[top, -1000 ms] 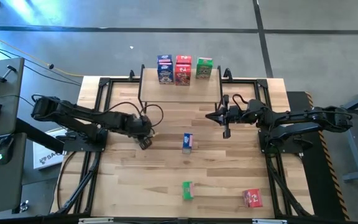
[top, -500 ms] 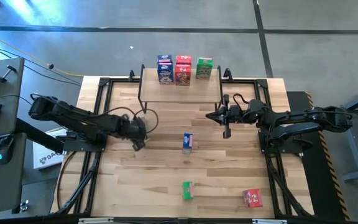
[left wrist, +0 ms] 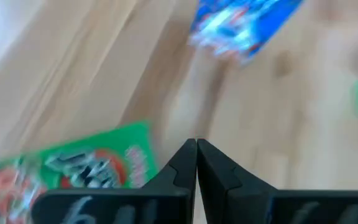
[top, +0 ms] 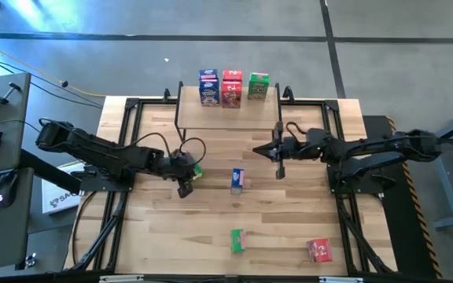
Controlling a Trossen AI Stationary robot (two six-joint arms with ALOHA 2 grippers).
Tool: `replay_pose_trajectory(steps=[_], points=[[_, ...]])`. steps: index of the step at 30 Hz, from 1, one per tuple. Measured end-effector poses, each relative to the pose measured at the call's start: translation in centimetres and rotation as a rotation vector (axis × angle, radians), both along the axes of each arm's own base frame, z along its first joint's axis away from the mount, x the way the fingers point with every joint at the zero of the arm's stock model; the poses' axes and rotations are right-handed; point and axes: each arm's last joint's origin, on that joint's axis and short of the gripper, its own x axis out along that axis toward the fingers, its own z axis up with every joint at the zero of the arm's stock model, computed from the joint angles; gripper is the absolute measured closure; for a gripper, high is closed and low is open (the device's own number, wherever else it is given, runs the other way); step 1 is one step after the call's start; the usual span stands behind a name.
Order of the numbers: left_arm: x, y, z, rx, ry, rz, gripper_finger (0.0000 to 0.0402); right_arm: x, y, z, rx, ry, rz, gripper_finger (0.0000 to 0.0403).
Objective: Stack cereal on shelf
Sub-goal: Put the top green cereal box aligned with the other green cereal box on the shelf
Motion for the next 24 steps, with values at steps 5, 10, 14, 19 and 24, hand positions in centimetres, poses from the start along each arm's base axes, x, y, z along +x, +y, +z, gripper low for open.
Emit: replay_pose_trajectory(steps=[5,10,14,19,24], points=[[-2.3,-1.1,0.5,-0.003,0.043,-0.043,0.0397,3.9,0.5,0.6,0.0,0.061,0.034,0.0402],[-4.9,-2.4,-1.8,-0.081,0.086,0.002,0.0397,8.9,0.3,0.2,0.014,0.258,0.072,0.0402],[-5.9,-3.1,-3.5,-0.059,0.054,0.082,0.0397,12.7,0.1,-0.3,0.023,0.376,0.069,0.0402],[-6.8,-3.4,-5.0,-0.022,0.051,0.15,0.0397,16.6,-1.0,-1.2,0.058,0.483,0.043,0.0402],[-7.0,-3.4,-5.6,-0.005,0.034,0.172,0.0397,19.4,-2.3,-2.8,0.089,0.574,0.008,0.0402]])
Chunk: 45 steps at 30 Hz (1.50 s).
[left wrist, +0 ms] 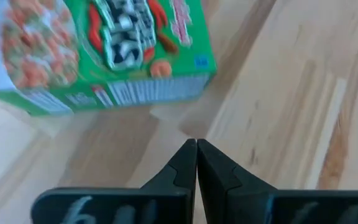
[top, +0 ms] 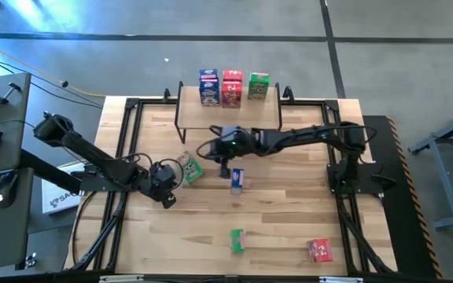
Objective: Stack cereal on shelf
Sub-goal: Put the top green cereal box aligned with the other green cereal box on the shelf
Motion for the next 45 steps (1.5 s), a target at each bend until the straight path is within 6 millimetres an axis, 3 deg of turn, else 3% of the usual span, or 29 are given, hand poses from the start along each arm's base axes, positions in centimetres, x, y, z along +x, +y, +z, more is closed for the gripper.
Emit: replay_pose_trajectory(steps=[8,22,31,39,45], points=[[0.4,0.0,0.4,0.074,-0.06,-0.023,0.0397,2.8,-0.5,-3.0,-0.011,0.096,-0.033,0.0402],[1.7,-0.5,-2.3,0.165,0.014,-0.027,0.0397,3.6,-0.2,-8.0,-0.004,0.22,-0.095,0.0402],[2.7,-0.7,-2.6,0.17,-0.05,-0.023,0.0397,4.0,0.1,-10.2,0.026,0.243,-0.093,0.0402],[3.0,-0.6,-2.4,0.181,-0.062,-0.036,0.0397,4.3,0.9,-10.4,0.054,0.219,-0.058,0.0402],[3.5,-0.9,-0.5,0.199,-0.11,-0.089,0.0397,4.0,1.0,-9.2,0.093,0.213,-0.043,0.0402]])
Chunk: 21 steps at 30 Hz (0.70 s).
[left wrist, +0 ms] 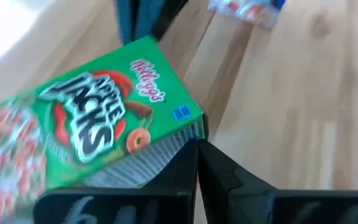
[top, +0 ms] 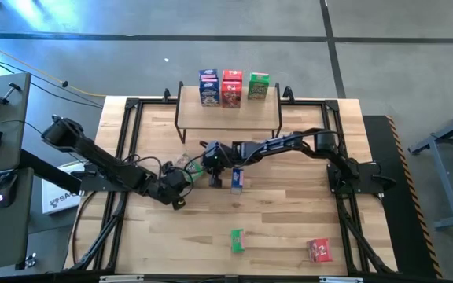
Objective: Stack cereal on shelf
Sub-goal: Put the top green cereal box aligned with the other green cereal box on the shelf
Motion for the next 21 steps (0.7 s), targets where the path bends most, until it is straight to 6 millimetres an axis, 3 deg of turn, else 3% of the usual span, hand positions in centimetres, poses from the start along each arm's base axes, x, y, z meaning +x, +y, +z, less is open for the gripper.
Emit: replay_pose_trajectory(steps=[10,21], points=[[-0.8,0.6,3.6,-0.036,-0.15,0.039,0.0397,-1.2,0.1,4.7,0.011,-0.036,-0.006,0.0402],[-1.1,1.2,4.8,-0.117,-0.228,0.101,0.0397,-1.6,0.2,5.2,0.117,-0.015,-0.028,0.0402]])
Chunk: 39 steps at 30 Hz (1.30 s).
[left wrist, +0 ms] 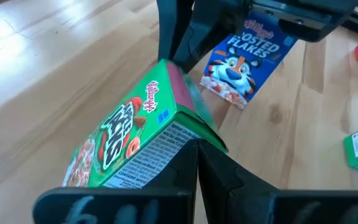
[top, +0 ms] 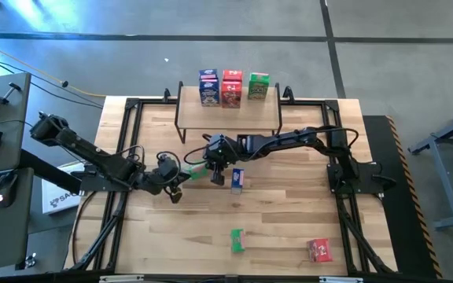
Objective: Stack cereal on shelf
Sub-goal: Put the top green cereal box aligned with the other green cereal box on the shelf
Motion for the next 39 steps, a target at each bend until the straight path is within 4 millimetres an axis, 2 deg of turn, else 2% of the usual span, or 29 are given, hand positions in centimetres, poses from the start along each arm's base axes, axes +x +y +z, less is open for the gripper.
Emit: replay_pose_trajectory(steps=[7,17,25,39], points=[[0.0,0.0,0.0,-0.02,-0.007,0.011,0.0397,-0.4,0.0,1.1,0.018,-0.004,-0.017,0.0402],[0.0,0.1,0.1,-0.077,-0.046,0.084,0.0397,-0.7,0.1,1.0,0.071,0.038,-0.037,0.0402],[0.2,0.7,0.0,-0.142,-0.063,0.149,0.0397,-0.9,-0.4,0.8,0.1,0.064,-0.023,0.0402],[-0.1,2.1,0.6,-0.177,-0.075,0.21,0.0397,-1.3,-1.8,1.8,0.103,0.045,-0.049,0.0402]])
